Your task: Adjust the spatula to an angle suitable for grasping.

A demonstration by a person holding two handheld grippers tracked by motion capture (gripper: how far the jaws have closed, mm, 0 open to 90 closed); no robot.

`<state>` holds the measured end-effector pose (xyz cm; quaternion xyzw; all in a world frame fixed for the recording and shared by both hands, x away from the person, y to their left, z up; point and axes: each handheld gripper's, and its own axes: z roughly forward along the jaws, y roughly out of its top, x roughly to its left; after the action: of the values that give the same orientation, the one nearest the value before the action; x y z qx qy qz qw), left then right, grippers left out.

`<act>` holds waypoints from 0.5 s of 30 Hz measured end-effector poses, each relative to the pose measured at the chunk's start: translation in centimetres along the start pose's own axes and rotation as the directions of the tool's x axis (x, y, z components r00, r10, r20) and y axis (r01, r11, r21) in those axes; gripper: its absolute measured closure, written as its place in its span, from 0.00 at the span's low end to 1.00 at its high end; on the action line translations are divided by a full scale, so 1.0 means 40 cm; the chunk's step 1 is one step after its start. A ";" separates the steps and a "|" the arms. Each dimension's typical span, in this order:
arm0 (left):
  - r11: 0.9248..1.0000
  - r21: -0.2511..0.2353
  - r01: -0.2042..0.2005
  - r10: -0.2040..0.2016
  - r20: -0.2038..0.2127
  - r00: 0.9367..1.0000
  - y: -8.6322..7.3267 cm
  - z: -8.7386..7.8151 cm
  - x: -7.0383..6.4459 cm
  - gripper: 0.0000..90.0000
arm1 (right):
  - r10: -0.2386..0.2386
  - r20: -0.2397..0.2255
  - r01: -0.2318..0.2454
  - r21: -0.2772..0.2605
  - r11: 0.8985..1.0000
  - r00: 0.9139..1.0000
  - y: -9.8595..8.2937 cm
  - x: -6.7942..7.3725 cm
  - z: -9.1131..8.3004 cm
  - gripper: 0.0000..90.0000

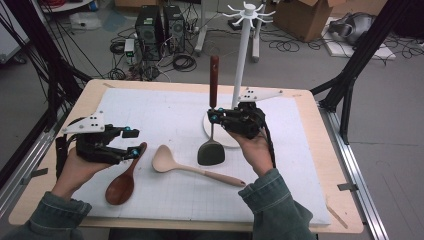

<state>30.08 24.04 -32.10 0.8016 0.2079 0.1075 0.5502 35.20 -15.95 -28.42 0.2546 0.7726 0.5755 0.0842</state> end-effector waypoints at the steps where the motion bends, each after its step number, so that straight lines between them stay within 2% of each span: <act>1: 1.000 0.001 0.001 -0.001 -0.002 1.000 -0.003 -0.002 0.000 0.44 | -0.001 0.004 0.001 0.002 1.000 1.000 0.003 -0.002 -0.002 0.94; 15: 1.000 -0.002 0.011 -0.011 -0.060 0.998 -0.043 -0.025 -0.001 0.39 | 0.004 0.049 -0.004 -0.005 1.000 0.999 0.032 -0.042 -0.040 0.94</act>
<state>29.28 25.38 -33.34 0.7964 0.2285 0.1286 0.5449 36.33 -17.85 -26.99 0.2699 0.7683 0.5713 0.1026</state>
